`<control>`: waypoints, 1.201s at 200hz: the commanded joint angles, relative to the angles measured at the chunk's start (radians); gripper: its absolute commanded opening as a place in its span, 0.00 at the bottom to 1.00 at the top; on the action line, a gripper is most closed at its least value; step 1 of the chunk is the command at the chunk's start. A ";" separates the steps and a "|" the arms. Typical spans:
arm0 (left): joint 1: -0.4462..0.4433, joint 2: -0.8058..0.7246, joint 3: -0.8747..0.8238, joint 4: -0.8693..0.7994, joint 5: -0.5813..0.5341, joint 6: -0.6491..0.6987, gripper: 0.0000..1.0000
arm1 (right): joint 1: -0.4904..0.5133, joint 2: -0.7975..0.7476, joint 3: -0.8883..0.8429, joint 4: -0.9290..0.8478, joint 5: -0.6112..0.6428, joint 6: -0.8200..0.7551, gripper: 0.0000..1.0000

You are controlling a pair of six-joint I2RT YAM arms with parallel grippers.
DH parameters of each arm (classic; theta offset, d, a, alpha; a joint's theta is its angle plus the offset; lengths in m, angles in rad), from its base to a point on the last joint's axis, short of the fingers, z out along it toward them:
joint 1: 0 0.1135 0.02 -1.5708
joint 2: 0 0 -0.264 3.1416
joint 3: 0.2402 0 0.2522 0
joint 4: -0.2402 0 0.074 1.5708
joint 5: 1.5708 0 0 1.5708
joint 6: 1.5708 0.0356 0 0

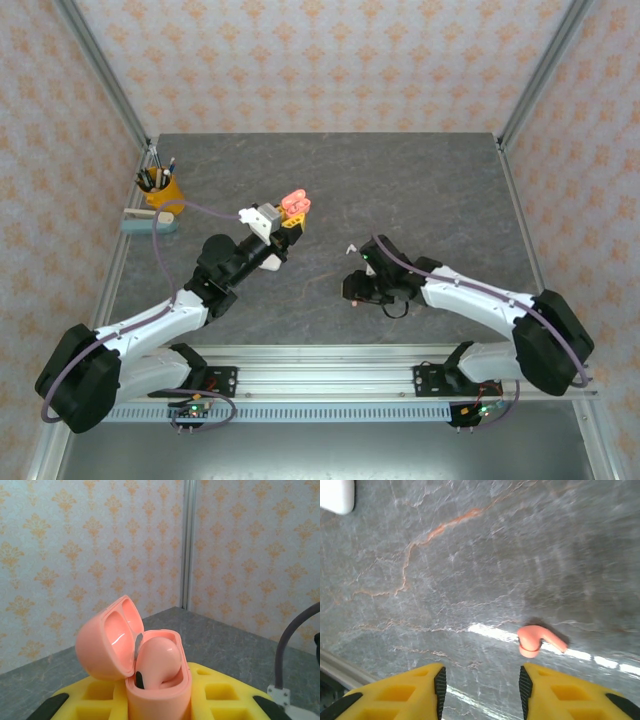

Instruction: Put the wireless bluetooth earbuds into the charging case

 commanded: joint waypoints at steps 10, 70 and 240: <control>0.004 -0.020 -0.007 0.038 -0.017 -0.006 0.00 | 0.000 0.049 0.101 -0.185 0.159 -0.157 0.53; 0.004 -0.056 -0.009 0.004 -0.024 0.013 0.00 | 0.004 0.203 0.207 -0.303 0.203 -0.398 0.60; 0.016 -0.030 0.013 0.013 -0.017 0.026 0.00 | 0.058 0.358 0.231 -0.365 0.289 -0.366 0.58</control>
